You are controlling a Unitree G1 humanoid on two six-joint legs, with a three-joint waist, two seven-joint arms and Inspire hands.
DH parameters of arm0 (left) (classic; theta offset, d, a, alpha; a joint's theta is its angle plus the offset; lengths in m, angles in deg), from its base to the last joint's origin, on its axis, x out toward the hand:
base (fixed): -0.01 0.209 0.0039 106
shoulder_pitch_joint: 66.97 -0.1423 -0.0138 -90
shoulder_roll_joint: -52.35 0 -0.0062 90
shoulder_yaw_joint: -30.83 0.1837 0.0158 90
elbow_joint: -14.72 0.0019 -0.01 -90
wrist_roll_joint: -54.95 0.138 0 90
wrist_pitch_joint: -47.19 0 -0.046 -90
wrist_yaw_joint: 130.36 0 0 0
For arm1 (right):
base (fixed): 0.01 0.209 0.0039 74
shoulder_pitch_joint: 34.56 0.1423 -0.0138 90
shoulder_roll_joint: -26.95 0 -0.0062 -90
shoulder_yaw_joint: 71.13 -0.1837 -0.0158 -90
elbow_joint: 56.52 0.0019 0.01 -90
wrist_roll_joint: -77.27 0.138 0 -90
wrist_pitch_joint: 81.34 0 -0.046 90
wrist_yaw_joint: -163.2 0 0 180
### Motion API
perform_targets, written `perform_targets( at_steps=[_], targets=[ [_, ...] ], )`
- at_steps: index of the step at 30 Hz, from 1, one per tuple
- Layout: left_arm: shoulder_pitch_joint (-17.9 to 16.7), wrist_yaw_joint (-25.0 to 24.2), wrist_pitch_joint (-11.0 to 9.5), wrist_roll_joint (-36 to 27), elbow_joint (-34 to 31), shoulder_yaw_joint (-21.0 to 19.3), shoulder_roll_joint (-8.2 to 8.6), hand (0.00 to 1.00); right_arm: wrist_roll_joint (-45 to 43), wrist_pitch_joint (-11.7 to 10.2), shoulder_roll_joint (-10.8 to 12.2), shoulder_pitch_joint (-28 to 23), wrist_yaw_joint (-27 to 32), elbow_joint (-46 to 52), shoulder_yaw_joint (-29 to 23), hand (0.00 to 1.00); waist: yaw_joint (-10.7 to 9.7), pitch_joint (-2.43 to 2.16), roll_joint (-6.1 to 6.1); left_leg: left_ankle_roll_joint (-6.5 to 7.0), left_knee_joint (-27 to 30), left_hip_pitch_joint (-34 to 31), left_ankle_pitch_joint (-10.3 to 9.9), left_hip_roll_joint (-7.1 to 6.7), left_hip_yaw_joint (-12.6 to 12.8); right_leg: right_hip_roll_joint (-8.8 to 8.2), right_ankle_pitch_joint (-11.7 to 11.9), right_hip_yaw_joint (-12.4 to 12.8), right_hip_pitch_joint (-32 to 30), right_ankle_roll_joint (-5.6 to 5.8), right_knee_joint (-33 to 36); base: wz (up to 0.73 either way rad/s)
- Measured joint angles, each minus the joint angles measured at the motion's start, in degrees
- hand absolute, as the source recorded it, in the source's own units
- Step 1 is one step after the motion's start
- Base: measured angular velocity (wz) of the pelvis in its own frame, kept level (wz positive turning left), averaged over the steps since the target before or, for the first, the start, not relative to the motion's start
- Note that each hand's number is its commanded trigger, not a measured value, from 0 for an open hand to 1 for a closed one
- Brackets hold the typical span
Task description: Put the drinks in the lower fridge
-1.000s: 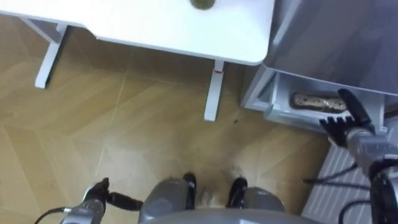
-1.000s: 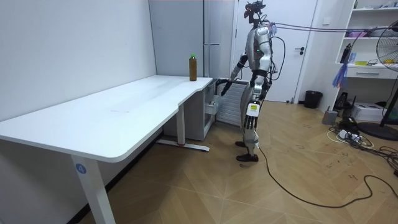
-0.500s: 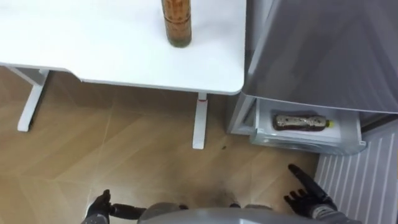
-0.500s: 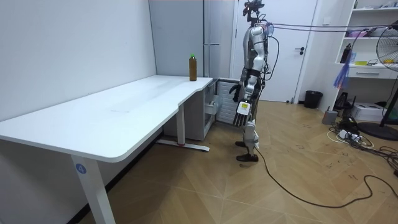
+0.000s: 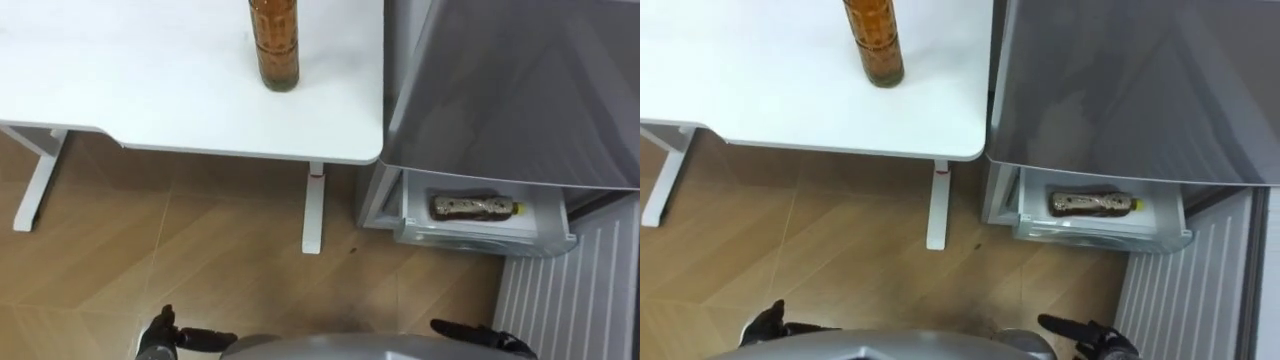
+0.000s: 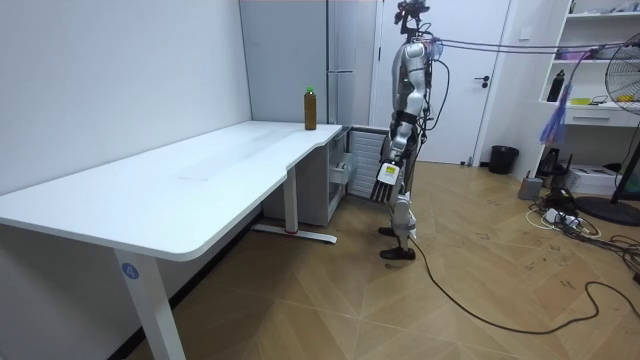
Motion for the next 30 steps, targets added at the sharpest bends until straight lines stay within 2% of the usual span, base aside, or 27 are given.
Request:
perform_targets(
  at_steps=[5, 8, 13, 22, 26, 30],
  targets=[
    [-0.2, -0.1, 0.5, 0.0, 0.0, -1.5, 0.00, 0.00, -3.0, 0.1, 0.4, -0.2, 1.0, -0.2, -0.1, 0.00, -0.1, 0.11, -0.28, 0.00, 0.2, 0.1, 0.0, -0.04, 0.0, -0.03, 0.0, 0.2, 0.2, 0.00, 0.0, 0.00],
    [-0.8, -0.2, 1.4, 1.2, 0.0, -3.7, 0.04, 0.00, -3.7, 0.8, 0.4, -0.6, 1.0, -0.4, -0.2, 0.00, 0.1, 0.06, -0.47, 0.00, 0.5, 0.2, 0.0, -0.04, 0.0, 0.12, 0.0, 1.0, 0.7, 0.01, -0.5, 0.00],
    [-1.1, 0.0, 2.9, 2.3, -0.1, -4.2, 0.05, 0.00, -3.7, 1.3, 0.5, -0.7, 1.0, -0.7, -0.2, 0.00, 0.2, -0.16, -0.58, -0.06, 0.6, 0.3, 0.0, -0.03, -0.2, 0.31, 0.0, 1.3, 1.0, 0.01, -0.9, 0.00],
    [-0.9, 0.2, 3.1, 2.4, 0.1, -4.3, 0.12, 0.00, -3.9, 1.3, 0.6, -0.6, 0.9, -0.9, 0.4, 0.00, 0.2, -0.08, -0.71, -0.19, 0.4, 1.7, -0.3, 0.04, -0.2, 0.43, 0.0, 1.7, 2.1, 0.01, -1.1, 0.00],
    [-0.4, 3.0, 3.0, 2.0, -0.1, -6.3, 1.37, 0.00, -5.0, 1.2, 0.6, -0.7, 1.3, -0.6, 0.5, 0.00, 0.2, -0.10, -0.72, -0.20, 0.3, 2.1, -0.3, 0.13, 0.5, 0.68, -0.1, 3.0, 2.1, -0.02, -1.1, -0.08],
    [0.4, 4.2, 2.7, 1.6, -0.1, -7.7, 1.47, 0.00, -5.2, 0.8, 0.6, -1.1, 1.7, -0.4, -0.1, 0.00, 0.1, -0.11, -0.70, -0.22, 0.3, 2.3, -0.3, 0.17, 0.5, 0.69, -0.1, 3.0, 2.1, -0.03, -1.0, -0.01]
  ],
)
